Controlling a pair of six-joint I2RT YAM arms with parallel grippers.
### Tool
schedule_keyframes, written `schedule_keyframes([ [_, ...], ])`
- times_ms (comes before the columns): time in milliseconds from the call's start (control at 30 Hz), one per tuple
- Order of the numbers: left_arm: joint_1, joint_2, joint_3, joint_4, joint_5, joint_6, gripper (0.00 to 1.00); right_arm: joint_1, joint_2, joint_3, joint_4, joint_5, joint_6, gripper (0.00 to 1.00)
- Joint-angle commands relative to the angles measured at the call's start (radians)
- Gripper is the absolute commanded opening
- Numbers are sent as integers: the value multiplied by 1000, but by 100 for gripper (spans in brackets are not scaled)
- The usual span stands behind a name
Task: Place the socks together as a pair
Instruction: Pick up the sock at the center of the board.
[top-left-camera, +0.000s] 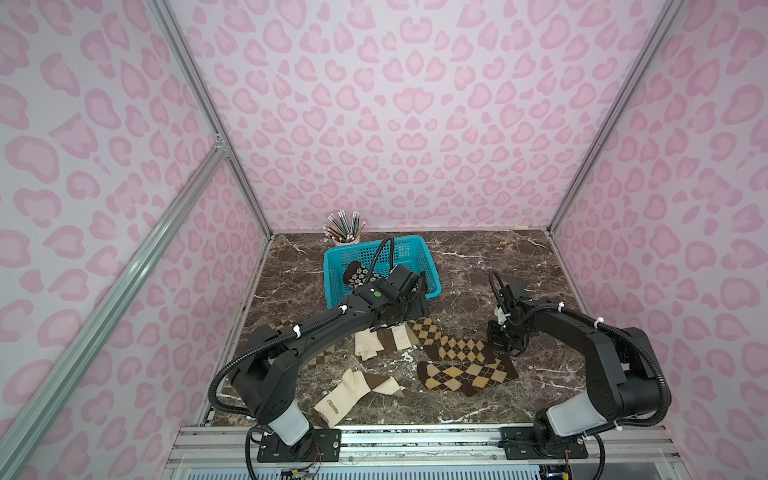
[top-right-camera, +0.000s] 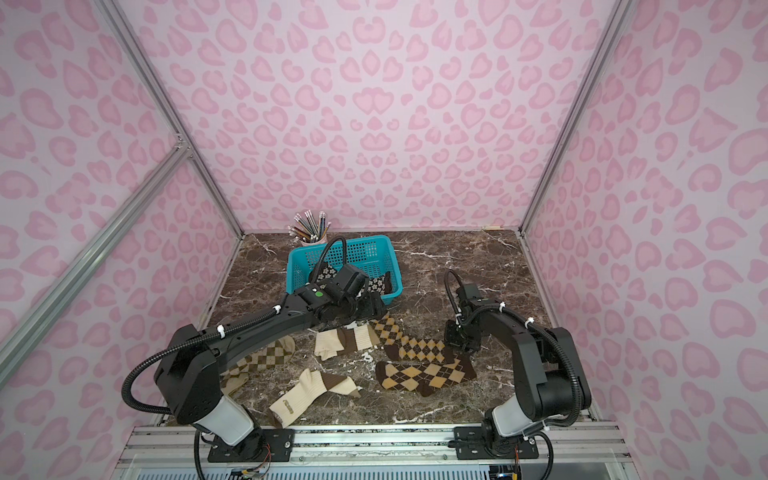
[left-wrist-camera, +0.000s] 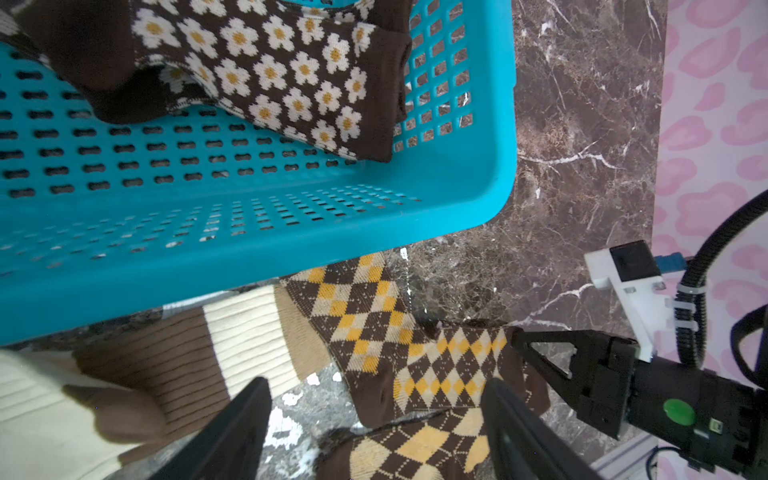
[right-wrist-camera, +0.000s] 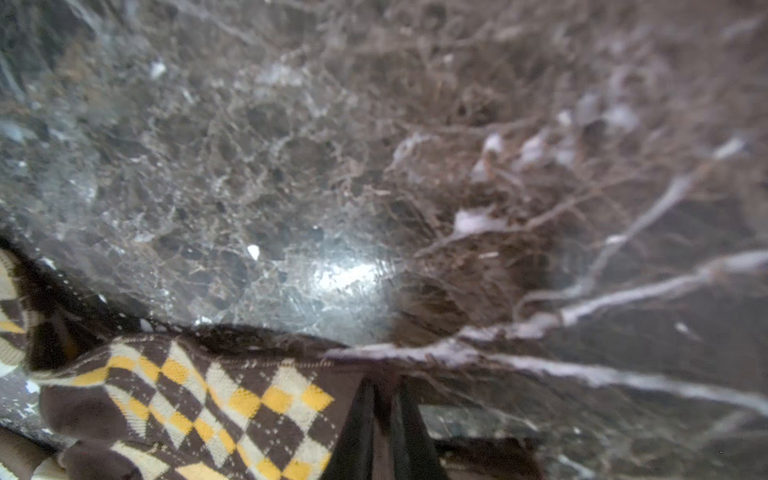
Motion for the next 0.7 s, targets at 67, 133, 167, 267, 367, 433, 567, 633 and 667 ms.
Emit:
schedule_keyframes([
  [67, 0, -4, -1, 40, -58, 42, 82, -35, -89, 76, -54, 29, -86, 2],
  [133, -1, 10, 3, 46, -68, 61, 82, -51, -106, 106, -90, 20, -110, 1],
  [167, -2, 19, 7, 47, -72, 65, 82, -54, -97, 124, -116, 27, -130, 1],
  [267, -15, 63, 36, 56, -70, 85, 80, -56, -47, 193, -205, 98, -147, 1],
  [367, -41, 126, 83, 52, -75, 102, 79, -72, -27, 238, -242, 168, -133, 1],
  [433, -55, 174, 124, 35, -86, 103, 78, -82, -21, 260, -249, 210, -126, 1],
  [567, -63, 255, 182, -4, -121, 88, 74, -86, 3, 301, -259, 281, -136, 1],
  [633, -63, 295, 216, -11, -123, 86, 73, -96, 19, 299, -249, 295, -147, 1],
  [667, -64, 314, 233, -11, -122, 80, 72, -110, 25, 293, -240, 297, -149, 1],
])
